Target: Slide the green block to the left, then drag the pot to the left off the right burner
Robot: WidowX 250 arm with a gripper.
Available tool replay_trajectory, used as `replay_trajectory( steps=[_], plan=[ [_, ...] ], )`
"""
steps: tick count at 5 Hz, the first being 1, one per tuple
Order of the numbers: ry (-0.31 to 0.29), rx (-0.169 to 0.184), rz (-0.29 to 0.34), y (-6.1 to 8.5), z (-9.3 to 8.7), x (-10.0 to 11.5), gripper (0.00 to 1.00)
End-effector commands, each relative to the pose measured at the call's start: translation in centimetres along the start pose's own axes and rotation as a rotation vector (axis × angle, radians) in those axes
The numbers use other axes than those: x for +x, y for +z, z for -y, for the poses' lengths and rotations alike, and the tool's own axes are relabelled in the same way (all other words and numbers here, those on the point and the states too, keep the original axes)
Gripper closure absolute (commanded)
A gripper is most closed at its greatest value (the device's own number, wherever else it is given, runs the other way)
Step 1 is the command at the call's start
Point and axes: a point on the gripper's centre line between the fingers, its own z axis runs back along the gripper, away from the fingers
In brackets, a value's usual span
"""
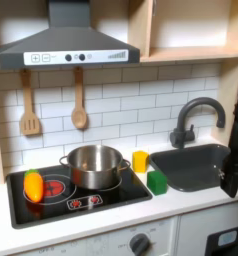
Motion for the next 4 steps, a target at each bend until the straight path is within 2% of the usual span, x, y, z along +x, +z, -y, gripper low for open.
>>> replay_trajectory(
  steps=[1,2,4],
  plan=[
    [0.0,0.0,0.0,0.0,0.0,0.0,0.0],
    [-0.002,-0.006,-0.01,-0.9,0.0,-0.3,0.0],
    [0.006,0.005,-0.023,-2.1,-0.1,-0.2,0.0]
  ],
)
